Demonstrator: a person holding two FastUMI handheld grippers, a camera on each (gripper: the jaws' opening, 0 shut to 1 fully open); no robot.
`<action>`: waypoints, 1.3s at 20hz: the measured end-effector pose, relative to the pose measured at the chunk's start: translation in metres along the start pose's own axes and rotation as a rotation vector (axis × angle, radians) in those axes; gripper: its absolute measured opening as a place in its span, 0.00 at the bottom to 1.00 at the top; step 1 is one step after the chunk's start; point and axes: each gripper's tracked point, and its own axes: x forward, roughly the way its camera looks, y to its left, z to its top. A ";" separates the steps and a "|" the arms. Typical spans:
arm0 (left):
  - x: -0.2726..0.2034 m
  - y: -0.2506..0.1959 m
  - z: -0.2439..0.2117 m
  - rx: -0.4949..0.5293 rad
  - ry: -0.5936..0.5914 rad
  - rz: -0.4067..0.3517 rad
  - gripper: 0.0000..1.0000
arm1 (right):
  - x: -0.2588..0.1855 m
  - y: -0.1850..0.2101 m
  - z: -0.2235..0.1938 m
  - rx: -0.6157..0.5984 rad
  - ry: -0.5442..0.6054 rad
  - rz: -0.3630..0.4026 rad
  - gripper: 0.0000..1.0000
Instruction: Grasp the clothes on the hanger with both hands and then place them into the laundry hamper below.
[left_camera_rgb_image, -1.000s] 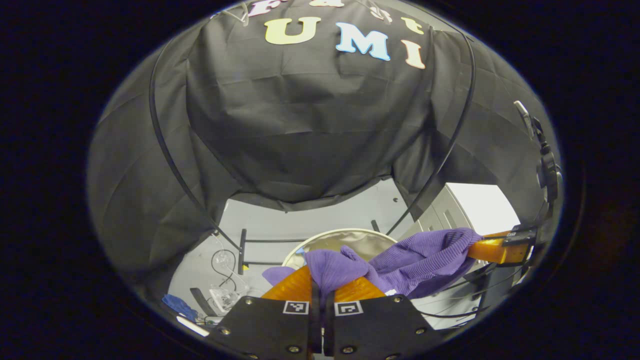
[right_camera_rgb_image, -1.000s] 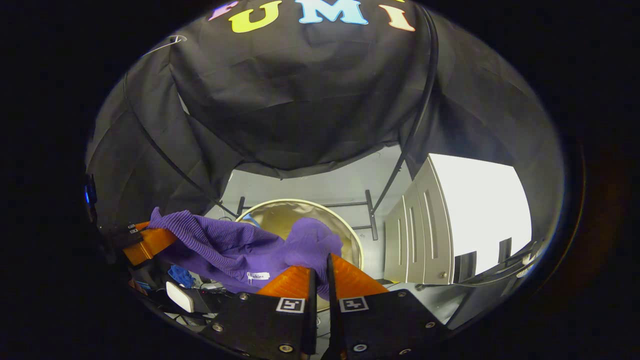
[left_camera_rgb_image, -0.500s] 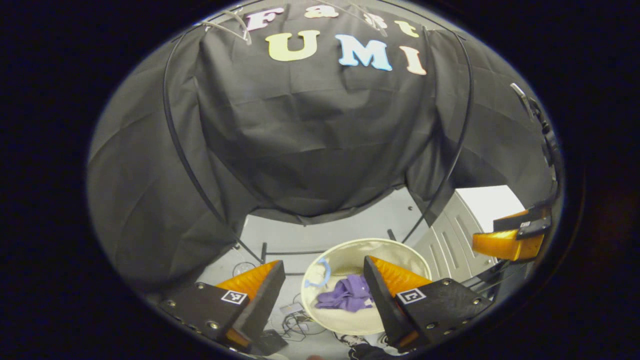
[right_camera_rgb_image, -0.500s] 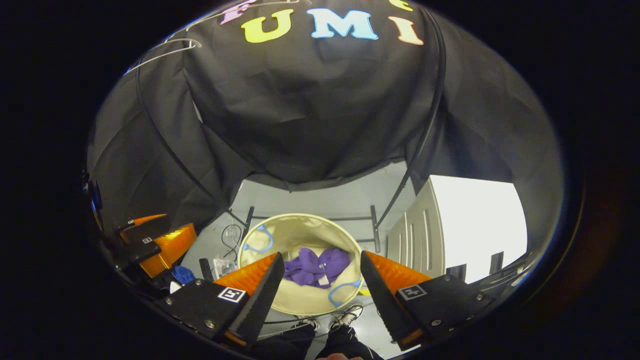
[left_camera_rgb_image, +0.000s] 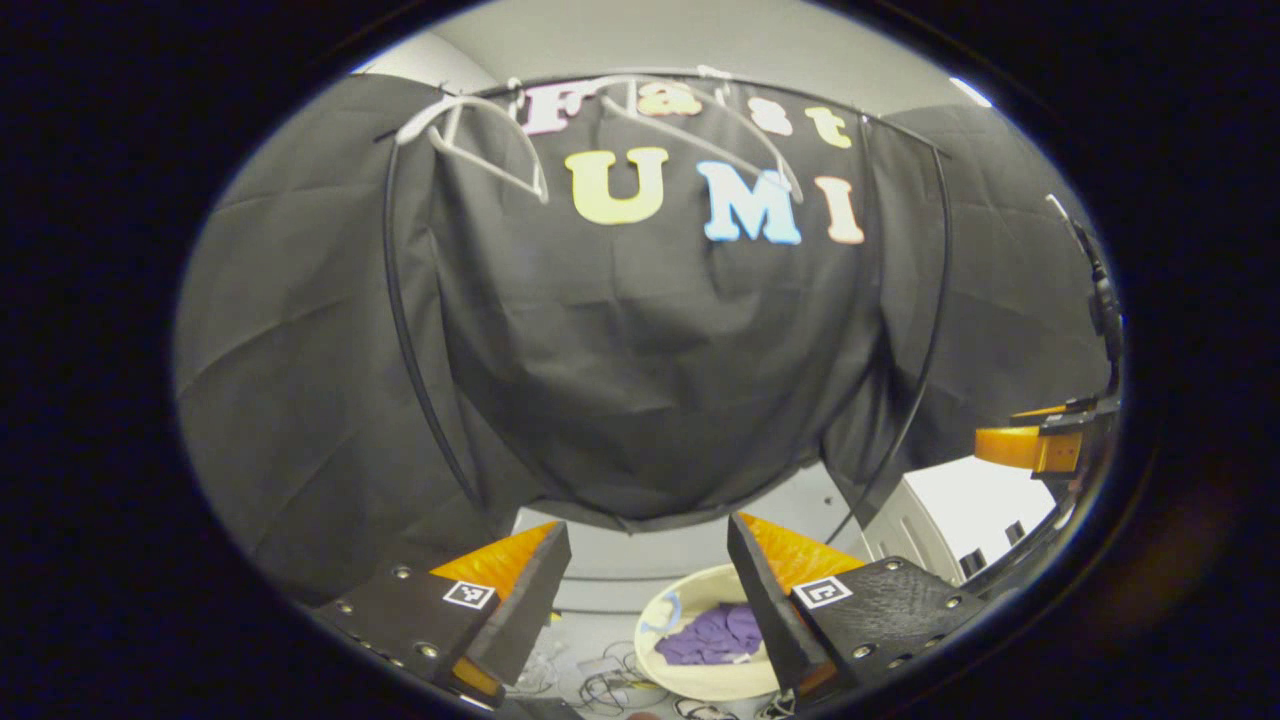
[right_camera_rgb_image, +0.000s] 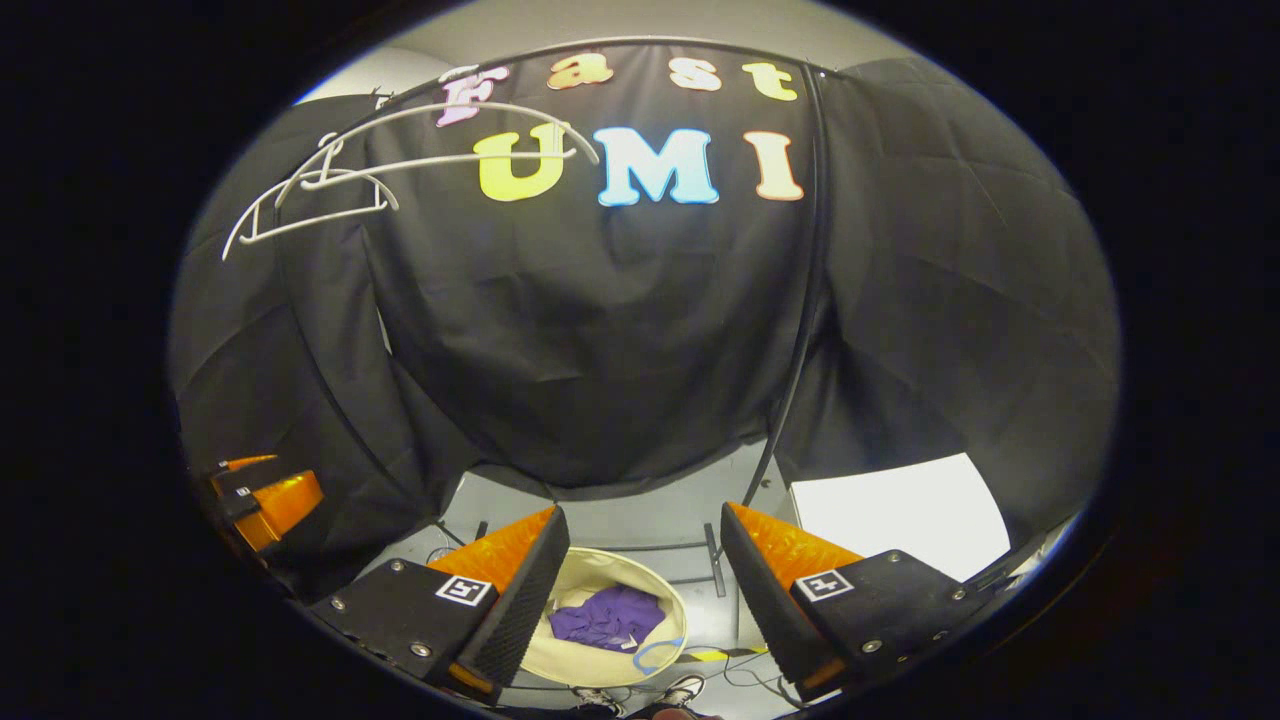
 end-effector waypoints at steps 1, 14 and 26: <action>-0.007 0.004 0.020 -0.009 -0.030 0.002 0.95 | -0.007 -0.002 0.014 -0.006 -0.029 -0.006 0.94; -0.098 0.034 0.189 -0.073 -0.351 -0.027 0.95 | -0.123 -0.033 0.171 0.062 -0.521 -0.133 0.92; -0.135 0.040 0.214 -0.113 -0.524 -0.047 0.95 | -0.161 -0.057 0.163 0.087 -0.637 -0.221 0.94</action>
